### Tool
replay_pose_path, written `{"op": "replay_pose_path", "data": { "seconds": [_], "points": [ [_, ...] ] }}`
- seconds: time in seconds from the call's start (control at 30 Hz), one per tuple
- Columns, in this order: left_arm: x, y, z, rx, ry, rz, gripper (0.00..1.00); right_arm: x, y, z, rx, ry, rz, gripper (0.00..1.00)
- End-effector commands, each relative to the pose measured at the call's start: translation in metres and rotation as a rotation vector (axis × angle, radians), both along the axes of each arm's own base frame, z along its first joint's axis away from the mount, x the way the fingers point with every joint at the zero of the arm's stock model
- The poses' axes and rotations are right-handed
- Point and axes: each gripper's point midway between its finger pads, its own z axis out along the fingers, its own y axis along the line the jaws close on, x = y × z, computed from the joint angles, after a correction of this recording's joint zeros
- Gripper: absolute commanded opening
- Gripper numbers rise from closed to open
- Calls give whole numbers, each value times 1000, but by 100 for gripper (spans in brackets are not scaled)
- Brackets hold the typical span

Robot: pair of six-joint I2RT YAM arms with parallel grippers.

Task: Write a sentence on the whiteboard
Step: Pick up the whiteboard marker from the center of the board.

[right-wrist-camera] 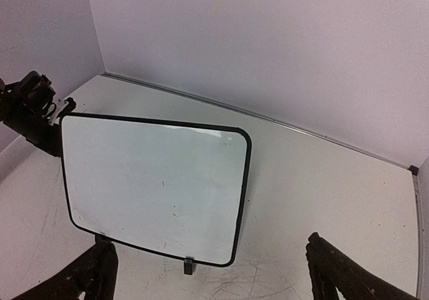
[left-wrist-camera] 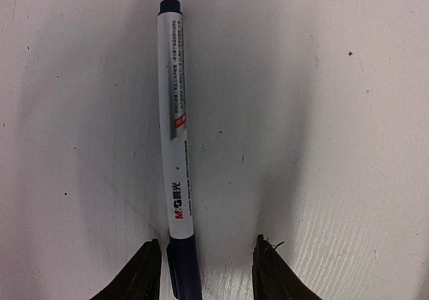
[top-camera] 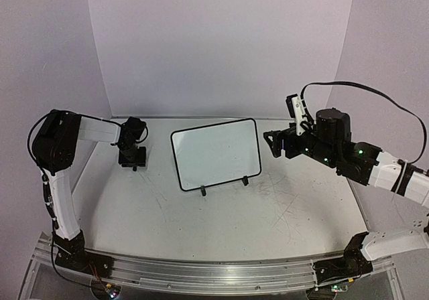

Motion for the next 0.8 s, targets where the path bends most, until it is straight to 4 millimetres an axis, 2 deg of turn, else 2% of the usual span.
{"op": "replay_pose_path", "data": {
  "seconds": [0.0, 0.1, 0.13, 0.27, 0.33, 0.4, 0.47, 0.6, 0.77],
  "points": [
    [-11, 6, -6, 18, 38, 0, 42, -5, 10, 13, 23, -25, 62, 98],
    [-13, 7, -11, 29, 50, -5, 31, -3, 13, 9, 19, -16, 69, 98],
    [-14, 9, -11, 35, 49, -2, 25, -2, 14, 7, 16, -11, 70, 98],
    [-13, 19, 0, 82, 14, 21, 6, 0, 16, 5, 23, 2, 67, 98],
    [-14, 23, 8, 96, -6, 29, 1, -1, 15, 6, 28, 0, 67, 98],
    [-15, 25, 22, 91, -36, 39, 0, -2, 15, 5, 32, -4, 68, 98],
    [-16, 25, 43, 73, -83, 53, 0, -1, 16, 4, 29, -3, 71, 98],
    [-18, 22, 102, -3, -218, 63, 0, 6, 26, 5, 19, 1, 86, 98],
    [-26, -2, 161, -162, -333, -35, 0, 18, 37, 12, 36, 9, 83, 98]
  ]
}}
